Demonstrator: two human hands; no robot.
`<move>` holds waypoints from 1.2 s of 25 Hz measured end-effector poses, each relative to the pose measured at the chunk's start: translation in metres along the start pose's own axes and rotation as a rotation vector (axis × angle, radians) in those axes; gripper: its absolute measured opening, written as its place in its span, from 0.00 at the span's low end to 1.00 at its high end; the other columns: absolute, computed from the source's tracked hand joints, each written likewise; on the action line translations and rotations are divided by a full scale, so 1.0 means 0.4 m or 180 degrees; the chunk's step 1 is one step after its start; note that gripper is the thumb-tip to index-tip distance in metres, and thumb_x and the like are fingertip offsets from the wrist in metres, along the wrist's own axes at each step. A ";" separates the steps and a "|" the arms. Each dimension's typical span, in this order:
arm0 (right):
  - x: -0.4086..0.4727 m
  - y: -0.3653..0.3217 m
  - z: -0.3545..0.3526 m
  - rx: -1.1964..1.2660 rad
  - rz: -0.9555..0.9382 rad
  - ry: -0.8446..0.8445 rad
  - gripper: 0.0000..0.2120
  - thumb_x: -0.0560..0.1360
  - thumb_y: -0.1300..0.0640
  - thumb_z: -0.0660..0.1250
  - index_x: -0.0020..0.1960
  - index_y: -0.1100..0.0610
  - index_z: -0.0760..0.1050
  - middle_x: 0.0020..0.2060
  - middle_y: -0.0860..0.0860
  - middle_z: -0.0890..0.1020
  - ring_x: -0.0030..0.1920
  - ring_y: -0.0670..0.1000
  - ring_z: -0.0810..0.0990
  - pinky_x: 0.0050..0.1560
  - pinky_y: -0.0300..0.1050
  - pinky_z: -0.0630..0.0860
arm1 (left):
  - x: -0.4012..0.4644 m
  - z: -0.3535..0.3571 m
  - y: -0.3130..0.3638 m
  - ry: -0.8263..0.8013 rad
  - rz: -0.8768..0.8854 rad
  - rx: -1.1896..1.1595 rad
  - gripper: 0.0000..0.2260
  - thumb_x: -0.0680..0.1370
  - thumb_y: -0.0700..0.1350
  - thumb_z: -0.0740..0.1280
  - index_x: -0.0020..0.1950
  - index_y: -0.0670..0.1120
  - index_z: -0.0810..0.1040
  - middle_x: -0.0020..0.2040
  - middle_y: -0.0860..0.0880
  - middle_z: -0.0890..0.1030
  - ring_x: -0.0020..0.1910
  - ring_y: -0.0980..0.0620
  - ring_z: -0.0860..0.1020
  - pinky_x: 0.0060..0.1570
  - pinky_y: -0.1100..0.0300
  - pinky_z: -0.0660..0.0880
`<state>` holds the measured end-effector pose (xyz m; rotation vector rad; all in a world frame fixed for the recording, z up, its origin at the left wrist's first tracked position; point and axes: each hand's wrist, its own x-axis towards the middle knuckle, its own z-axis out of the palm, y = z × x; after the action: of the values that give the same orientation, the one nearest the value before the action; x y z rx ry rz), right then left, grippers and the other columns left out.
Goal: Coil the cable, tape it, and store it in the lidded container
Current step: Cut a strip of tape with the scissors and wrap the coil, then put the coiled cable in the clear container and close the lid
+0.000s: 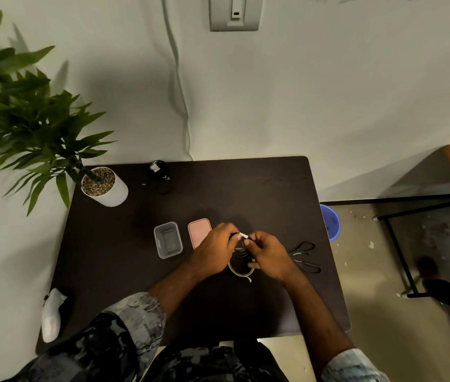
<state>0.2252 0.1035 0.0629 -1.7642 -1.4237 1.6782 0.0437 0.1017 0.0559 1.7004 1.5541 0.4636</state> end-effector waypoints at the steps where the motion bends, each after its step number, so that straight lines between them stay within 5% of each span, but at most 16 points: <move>1: 0.008 0.004 0.015 0.0313 0.0137 -0.0024 0.07 0.84 0.55 0.65 0.54 0.57 0.79 0.48 0.56 0.86 0.48 0.56 0.88 0.48 0.56 0.87 | -0.001 0.000 -0.013 0.0032 -0.0063 -0.0076 0.06 0.84 0.48 0.62 0.53 0.48 0.77 0.48 0.49 0.78 0.46 0.53 0.78 0.47 0.52 0.78; 7: 0.033 0.020 0.073 0.0778 0.0333 0.0281 0.08 0.85 0.61 0.64 0.57 0.58 0.82 0.48 0.58 0.86 0.46 0.56 0.89 0.46 0.57 0.87 | -0.013 -0.018 -0.086 0.0176 -0.0511 -0.0348 0.12 0.83 0.56 0.62 0.54 0.50 0.81 0.48 0.52 0.82 0.46 0.55 0.80 0.48 0.54 0.79; 11: 0.033 0.041 0.083 0.0869 0.0451 0.0463 0.08 0.84 0.64 0.64 0.57 0.60 0.82 0.49 0.59 0.86 0.47 0.54 0.88 0.43 0.56 0.88 | -0.045 -0.040 -0.203 0.0997 -0.1006 0.0679 0.09 0.80 0.49 0.68 0.57 0.48 0.81 0.58 0.44 0.81 0.59 0.42 0.78 0.57 0.46 0.77; 14: 0.019 0.046 0.080 0.0992 0.0447 0.0505 0.08 0.84 0.65 0.63 0.55 0.57 0.81 0.48 0.54 0.86 0.46 0.51 0.88 0.39 0.49 0.87 | -0.085 -0.047 -0.308 0.0649 -0.1949 0.1215 0.21 0.80 0.50 0.69 0.72 0.50 0.74 0.75 0.37 0.68 0.71 0.35 0.69 0.67 0.40 0.72; 16: 0.016 0.055 0.079 0.1039 0.0451 0.0573 0.09 0.84 0.65 0.63 0.56 0.56 0.80 0.48 0.51 0.86 0.46 0.50 0.88 0.38 0.48 0.87 | -0.108 -0.041 -0.382 0.0264 -0.2178 0.1004 0.23 0.81 0.51 0.67 0.75 0.50 0.71 0.77 0.35 0.64 0.72 0.33 0.69 0.70 0.39 0.71; 20: 0.018 0.075 0.077 0.1045 0.0556 0.0645 0.09 0.84 0.65 0.63 0.59 0.58 0.80 0.49 0.52 0.85 0.47 0.52 0.87 0.38 0.48 0.87 | -0.143 -0.016 -0.421 -0.0209 -0.1938 0.0768 0.16 0.82 0.49 0.66 0.66 0.42 0.79 0.65 0.38 0.79 0.62 0.40 0.79 0.62 0.49 0.76; 30: 0.020 0.113 0.139 0.1195 0.1111 0.0526 0.09 0.86 0.60 0.59 0.61 0.57 0.77 0.55 0.60 0.83 0.50 0.61 0.87 0.39 0.50 0.86 | -0.170 0.125 -0.276 -0.1117 -0.1218 0.0798 0.20 0.80 0.55 0.67 0.71 0.51 0.76 0.67 0.46 0.76 0.66 0.47 0.76 0.65 0.52 0.76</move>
<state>0.1937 0.0681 0.0086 -1.9467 -0.7009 1.7694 -0.0080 0.0174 -0.0418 1.5092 1.6659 -0.2229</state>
